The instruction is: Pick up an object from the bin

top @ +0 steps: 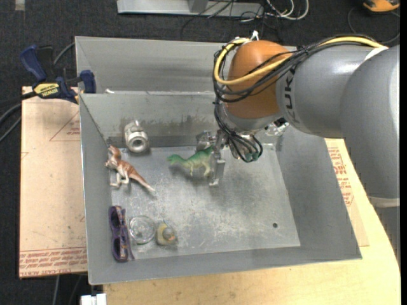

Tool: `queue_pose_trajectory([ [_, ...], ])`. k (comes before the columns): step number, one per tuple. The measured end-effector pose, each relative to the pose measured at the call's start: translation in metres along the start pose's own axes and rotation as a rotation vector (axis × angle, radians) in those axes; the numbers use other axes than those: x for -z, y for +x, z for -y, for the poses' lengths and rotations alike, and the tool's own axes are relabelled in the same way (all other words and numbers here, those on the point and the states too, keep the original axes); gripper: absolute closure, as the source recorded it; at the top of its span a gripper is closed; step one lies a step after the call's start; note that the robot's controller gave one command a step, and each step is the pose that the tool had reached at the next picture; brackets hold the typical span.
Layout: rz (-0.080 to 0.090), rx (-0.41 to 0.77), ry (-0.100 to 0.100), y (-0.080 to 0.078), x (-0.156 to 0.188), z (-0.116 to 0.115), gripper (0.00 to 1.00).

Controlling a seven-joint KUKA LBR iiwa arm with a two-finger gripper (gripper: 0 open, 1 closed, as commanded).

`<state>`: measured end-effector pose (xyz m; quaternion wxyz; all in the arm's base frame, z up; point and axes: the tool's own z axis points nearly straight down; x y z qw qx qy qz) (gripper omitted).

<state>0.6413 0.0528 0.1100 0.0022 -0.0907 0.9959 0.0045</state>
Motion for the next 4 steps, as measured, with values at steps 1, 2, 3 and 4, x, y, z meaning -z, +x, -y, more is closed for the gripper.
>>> queue_pose_trajectory([
  [1, -0.001, 0.000, 0.000, 0.000, 0.009, 0.000, 1.00],
  [2, -0.001, 0.001, 0.000, 0.000, 0.023, -0.001, 1.00],
  [3, -0.002, 0.001, -0.001, 0.000, 0.035, -0.001, 1.00],
  [4, 0.001, 0.001, 0.000, 0.000, 0.047, -0.001, 1.00],
])
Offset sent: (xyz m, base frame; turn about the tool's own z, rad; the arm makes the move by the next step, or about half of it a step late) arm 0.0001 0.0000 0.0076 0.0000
